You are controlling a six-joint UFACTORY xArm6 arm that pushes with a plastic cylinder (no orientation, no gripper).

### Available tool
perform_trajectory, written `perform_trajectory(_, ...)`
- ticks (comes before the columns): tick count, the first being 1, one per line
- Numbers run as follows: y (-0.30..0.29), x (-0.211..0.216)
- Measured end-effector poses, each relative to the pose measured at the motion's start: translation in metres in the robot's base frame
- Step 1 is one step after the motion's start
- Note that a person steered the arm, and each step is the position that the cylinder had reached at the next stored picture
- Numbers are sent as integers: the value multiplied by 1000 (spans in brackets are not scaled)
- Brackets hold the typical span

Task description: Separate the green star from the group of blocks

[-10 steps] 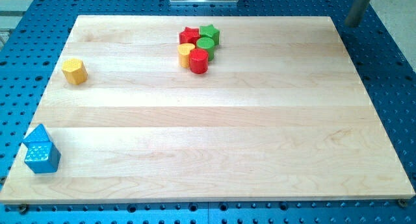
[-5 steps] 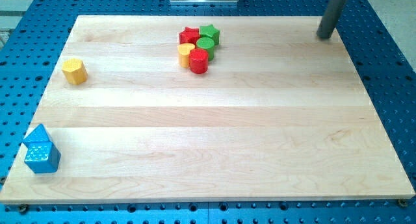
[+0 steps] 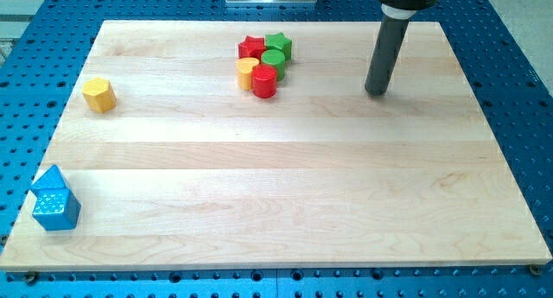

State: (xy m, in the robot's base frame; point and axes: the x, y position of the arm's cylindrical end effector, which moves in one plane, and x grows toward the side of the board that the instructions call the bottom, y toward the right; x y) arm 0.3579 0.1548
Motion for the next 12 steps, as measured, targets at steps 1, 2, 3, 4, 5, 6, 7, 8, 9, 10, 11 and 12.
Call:
perform_trajectory(1, -13, 0)
perform_trajectory(2, -52, 35)
perform_trajectory(3, -75, 56)
perform_trajectory(4, -75, 56)
perform_trajectory(5, -75, 56)
perform_trajectory(6, -75, 56)
perform_trajectory(7, -80, 66)
perform_trajectory(8, -156, 54)
perform_trajectory(9, -267, 46)
perform_trajectory(10, -299, -3)
perform_trajectory(11, -273, -67)
perform_trajectory(12, -221, -89)
